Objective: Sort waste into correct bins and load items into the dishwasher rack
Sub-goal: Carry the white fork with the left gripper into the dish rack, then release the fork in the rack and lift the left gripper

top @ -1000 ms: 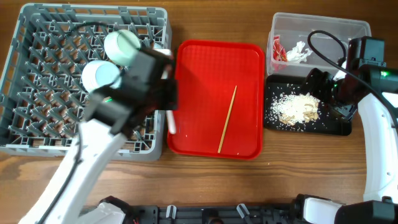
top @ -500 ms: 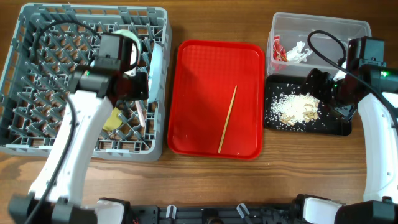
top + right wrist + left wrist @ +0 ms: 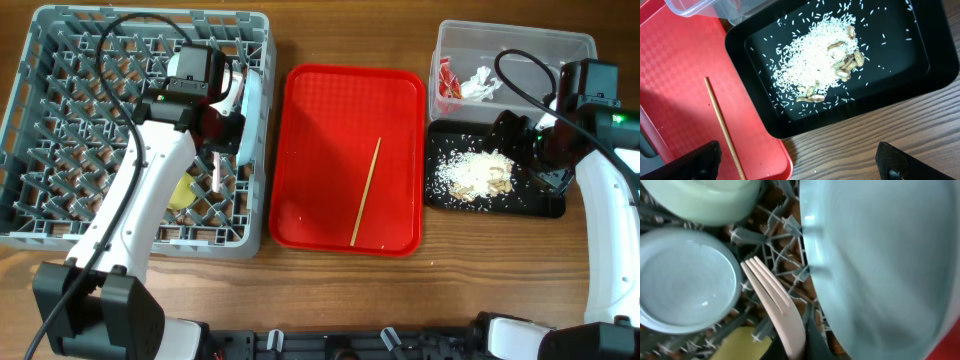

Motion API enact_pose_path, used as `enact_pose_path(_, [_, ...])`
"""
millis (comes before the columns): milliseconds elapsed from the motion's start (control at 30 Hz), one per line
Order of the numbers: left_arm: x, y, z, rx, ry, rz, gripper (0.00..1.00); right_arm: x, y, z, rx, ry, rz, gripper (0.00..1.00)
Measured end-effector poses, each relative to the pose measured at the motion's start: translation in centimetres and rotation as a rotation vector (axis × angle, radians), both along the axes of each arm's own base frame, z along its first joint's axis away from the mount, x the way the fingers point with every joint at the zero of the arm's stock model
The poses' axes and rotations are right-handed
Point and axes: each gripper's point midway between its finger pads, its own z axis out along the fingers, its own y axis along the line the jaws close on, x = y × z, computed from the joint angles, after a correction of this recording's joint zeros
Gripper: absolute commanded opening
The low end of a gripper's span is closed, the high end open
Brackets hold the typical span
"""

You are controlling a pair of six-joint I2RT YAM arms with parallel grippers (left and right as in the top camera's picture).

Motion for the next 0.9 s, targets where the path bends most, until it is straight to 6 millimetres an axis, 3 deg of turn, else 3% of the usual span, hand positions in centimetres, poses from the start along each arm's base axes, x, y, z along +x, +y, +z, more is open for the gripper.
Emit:
enact_pose_path(233, [0.8,1.2,0.1,0.034,-0.020,-0.048,0.04,0.0,0.0,0.0,0.000,0.000,0.000,1.00])
enact_pose_path(533, [1.3,2.5,-3.1,0.055,0.062,-0.032,0.04,0.0,0.0,0.0,0.000,0.000,0.000,1.00])
enact_pose_path(567, [1.4,2.5,-3.4,0.056,0.066,-0.032,0.08,0.0,0.0,0.0,0.000,0.000,0.000,1.00])
enact_pose_path(600, [1.4,2.5,-3.6,0.056,0.070,-0.033,0.34,0.0,0.0,0.0,0.000,0.000,0.000,1.00])
enact_pose_path(633, [1.5,2.5,-3.8,0.057,0.076,-0.033,0.41,0.0,0.0,0.0,0.000,0.000,0.000,0.99])
enact_pose_path(667, [1.5,2.5,-3.8,0.059,0.077,-0.039,0.59,0.0,0.0,0.0,0.000,0.000,0.000,1.00])
enact_pose_path(700, [1.5,2.5,-3.8,0.059,0.077,-0.039,0.66,0.0,0.0,0.0,0.000,0.000,0.000,1.00])
enact_pose_path(833, [1.5,2.5,-3.8,0.059,0.075,-0.039,0.66,0.0,0.0,0.0,0.000,0.000,0.000,1.00])
enact_pose_path(900, [1.6,2.5,-3.8,0.059,0.073,-0.039,0.56,0.0,0.0,0.0,0.000,0.000,0.000,1.00])
